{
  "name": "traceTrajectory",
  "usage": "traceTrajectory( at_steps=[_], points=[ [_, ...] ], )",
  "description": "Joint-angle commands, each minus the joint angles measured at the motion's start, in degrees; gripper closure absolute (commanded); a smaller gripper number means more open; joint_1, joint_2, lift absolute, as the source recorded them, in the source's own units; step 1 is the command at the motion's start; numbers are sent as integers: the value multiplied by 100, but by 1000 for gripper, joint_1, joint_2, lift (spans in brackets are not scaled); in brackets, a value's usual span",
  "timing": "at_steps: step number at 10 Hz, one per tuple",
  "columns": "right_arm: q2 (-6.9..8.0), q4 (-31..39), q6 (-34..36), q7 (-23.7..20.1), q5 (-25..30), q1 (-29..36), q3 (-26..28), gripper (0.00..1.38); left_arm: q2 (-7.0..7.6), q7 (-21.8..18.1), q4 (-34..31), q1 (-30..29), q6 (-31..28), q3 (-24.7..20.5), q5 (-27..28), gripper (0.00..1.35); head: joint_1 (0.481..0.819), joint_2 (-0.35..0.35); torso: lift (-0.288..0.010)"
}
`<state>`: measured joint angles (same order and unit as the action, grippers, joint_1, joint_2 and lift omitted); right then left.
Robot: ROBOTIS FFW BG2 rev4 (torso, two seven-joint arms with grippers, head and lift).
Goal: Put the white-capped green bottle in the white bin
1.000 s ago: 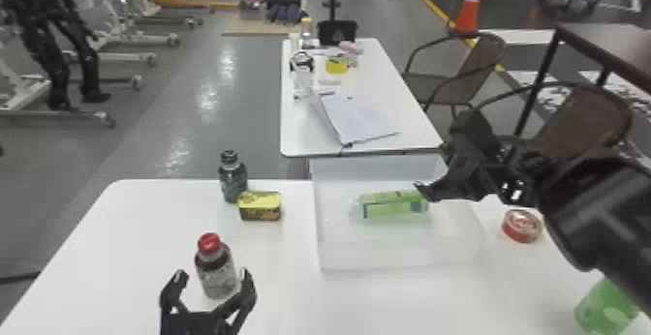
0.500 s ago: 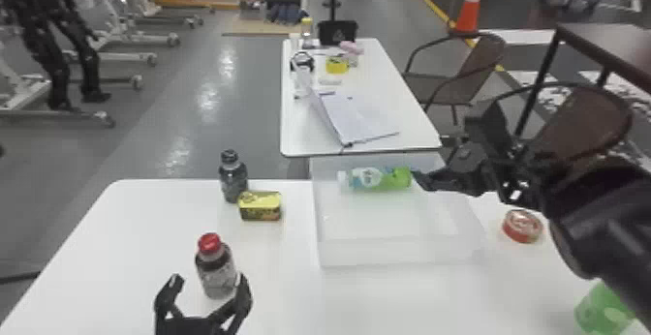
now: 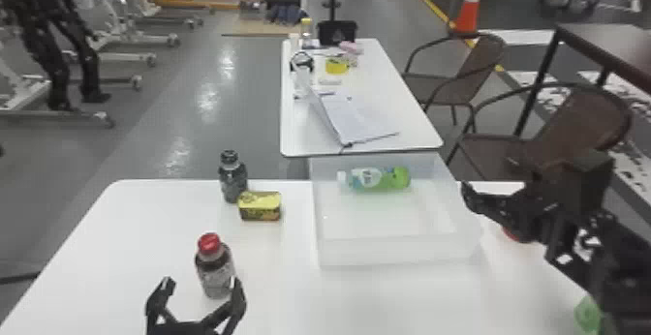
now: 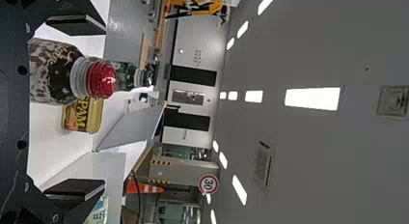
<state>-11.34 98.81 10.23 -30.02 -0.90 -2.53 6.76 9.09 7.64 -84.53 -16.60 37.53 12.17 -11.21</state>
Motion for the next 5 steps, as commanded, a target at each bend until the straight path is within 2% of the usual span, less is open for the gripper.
traceTrajectory(
  at_steps=[1,2,3,5],
  points=[
    [475,271,-417,110,-218,754,370,295,-179,-17,-20,-28,18,-153,207,176,549,0,-100],
    [677,253,-610,154,-473,1123,405,295,-284,-26,-20,-54,62,-259,303,176,549,0,-100],
    [774,244,-874,154,-728,1449,405,294,-399,-26,-20,-37,70,-355,470,171,549,0,-100],
    [783,253,-1269,286,-895,2205,265,291,-575,-377,-20,7,44,-531,655,176,549,0,-100]
  ],
)
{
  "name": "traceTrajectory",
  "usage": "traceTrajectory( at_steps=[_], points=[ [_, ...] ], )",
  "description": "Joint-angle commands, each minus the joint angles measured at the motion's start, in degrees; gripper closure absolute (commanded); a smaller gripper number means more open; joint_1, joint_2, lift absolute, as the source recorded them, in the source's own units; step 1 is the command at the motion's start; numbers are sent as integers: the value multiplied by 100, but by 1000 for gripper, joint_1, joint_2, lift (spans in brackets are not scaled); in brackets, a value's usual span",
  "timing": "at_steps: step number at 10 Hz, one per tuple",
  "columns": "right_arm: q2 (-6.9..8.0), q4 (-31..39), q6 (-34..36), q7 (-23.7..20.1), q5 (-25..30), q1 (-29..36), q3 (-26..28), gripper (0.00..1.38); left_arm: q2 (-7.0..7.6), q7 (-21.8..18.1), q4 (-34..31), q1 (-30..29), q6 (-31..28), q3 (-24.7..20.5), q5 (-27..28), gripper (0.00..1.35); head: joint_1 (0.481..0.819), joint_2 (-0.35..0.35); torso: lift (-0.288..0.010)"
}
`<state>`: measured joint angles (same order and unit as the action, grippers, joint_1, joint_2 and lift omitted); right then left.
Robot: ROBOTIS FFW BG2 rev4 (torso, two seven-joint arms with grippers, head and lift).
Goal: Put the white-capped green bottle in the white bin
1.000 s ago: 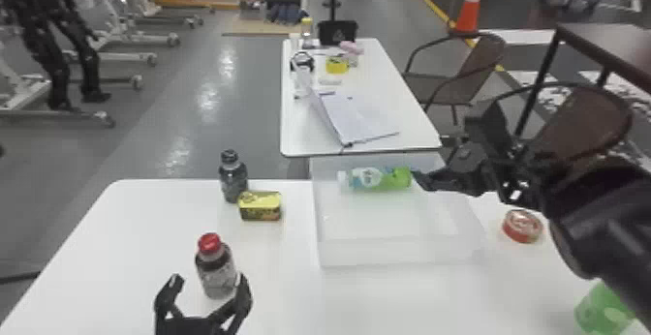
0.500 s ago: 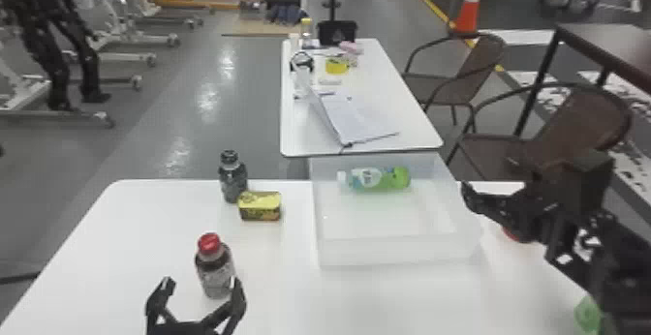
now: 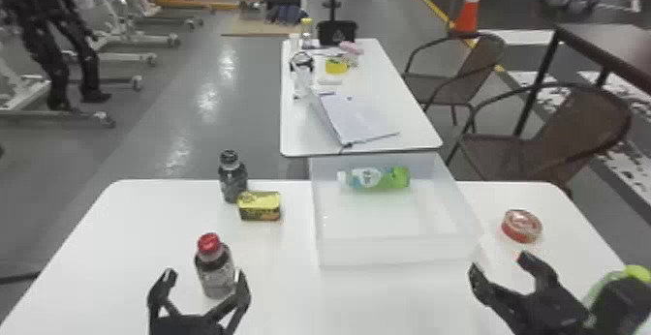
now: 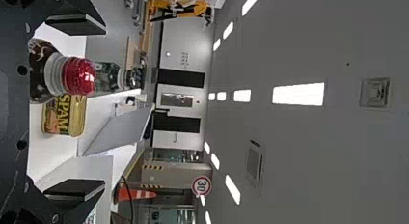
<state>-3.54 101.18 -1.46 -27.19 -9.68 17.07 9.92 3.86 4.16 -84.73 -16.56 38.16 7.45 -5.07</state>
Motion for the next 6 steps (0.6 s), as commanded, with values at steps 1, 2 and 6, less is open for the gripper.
traceTrajectory(
  at_steps=[1,2,6],
  points=[
    [20,34,-188,249,-25,472,-174,295,-114,-205,0,-31,-80,-130,41,176,549,0,-100],
    [38,-45,-284,293,80,464,-236,295,-184,-408,-18,-93,-151,-218,41,176,549,0,-100],
    [-24,183,-311,759,-87,718,-350,295,-401,-496,-1353,-497,-2190,-587,480,176,549,0,-100]
  ],
)
